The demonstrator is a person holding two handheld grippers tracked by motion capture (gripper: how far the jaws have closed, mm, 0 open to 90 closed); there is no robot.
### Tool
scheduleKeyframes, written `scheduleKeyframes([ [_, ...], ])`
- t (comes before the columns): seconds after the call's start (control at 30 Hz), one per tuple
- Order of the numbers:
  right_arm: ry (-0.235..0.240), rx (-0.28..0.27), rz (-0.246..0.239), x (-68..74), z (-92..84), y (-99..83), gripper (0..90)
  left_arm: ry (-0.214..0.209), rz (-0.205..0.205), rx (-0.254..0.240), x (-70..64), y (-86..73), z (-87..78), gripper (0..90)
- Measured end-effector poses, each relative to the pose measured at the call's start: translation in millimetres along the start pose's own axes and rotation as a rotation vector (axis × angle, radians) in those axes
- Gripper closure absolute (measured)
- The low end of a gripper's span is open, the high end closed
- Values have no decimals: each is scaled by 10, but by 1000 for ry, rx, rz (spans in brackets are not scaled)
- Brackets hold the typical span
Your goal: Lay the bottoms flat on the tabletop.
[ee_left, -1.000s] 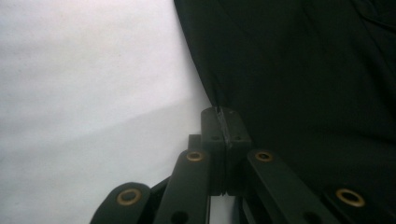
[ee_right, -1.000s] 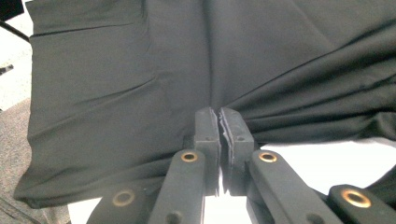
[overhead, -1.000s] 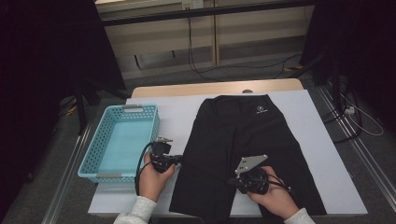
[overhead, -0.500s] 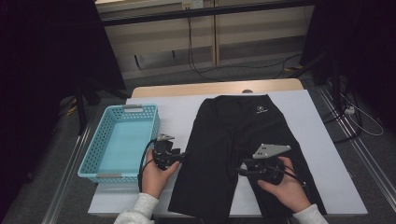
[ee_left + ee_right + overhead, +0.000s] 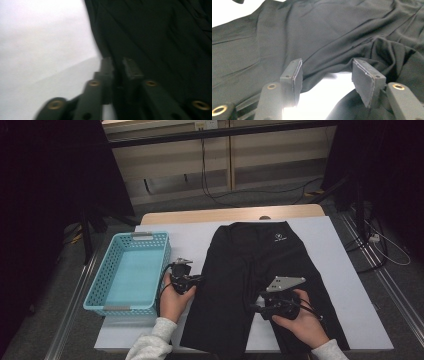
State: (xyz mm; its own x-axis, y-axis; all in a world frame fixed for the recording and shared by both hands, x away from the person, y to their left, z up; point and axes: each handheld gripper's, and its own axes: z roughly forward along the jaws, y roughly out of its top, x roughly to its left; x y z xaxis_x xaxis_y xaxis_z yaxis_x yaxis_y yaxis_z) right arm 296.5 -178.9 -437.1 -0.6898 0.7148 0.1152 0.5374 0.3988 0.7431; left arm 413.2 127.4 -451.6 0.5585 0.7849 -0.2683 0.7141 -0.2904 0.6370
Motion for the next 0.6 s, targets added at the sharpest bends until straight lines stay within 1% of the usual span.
scheduleKeyframes([
  [0.07, 3, 0, -4, 6, 4, 4, 417, 10, -5, -7, 3, 3, -22, 895],
  [0.17, 4, -4, -7, 12, -10, 10, 408, 22, -58, -33, 45, -3, -139, 898],
  [0.27, 8, -4, -10, 16, -16, 8, 402, 37, -76, -39, 53, -23, -232, 899],
  [0.3, 9, -4, -10, 16, -15, 7, 401, 47, -73, -37, 51, -23, -246, 898],
  [0.33, 10, -2, -10, 17, -13, 7, 398, 46, -77, -38, 44, -21, -254, 895],
  [0.37, 9, -2, -9, 20, -13, 7, 396, 39, -71, -38, 26, -13, -249, 886],
  [0.4, 9, -3, -10, 23, -14, 9, 395, 44, -53, -52, 7, 0, -238, 828],
  [0.43, 11, -4, -11, 26, -15, 13, 393, 60, -30, -68, -7, 16, -216, 681],
  [0.47, 12, -6, -13, 27, -17, 18, 391, 69, 3, -78, -14, 34, -188, 589],
  [0.53, 13, -8, -13, 25, -15, 23, 386, 66, 31, -96, 6, 83, -132, 533],
  [0.57, 14, -7, -13, 25, -14, 22, 384, 55, 28, -108, 27, 111, -93, 485],
  [0.6, 16, -7, -14, 25, -11, 20, 382, 49, 12, -114, 50, 143, -52, 460],
])
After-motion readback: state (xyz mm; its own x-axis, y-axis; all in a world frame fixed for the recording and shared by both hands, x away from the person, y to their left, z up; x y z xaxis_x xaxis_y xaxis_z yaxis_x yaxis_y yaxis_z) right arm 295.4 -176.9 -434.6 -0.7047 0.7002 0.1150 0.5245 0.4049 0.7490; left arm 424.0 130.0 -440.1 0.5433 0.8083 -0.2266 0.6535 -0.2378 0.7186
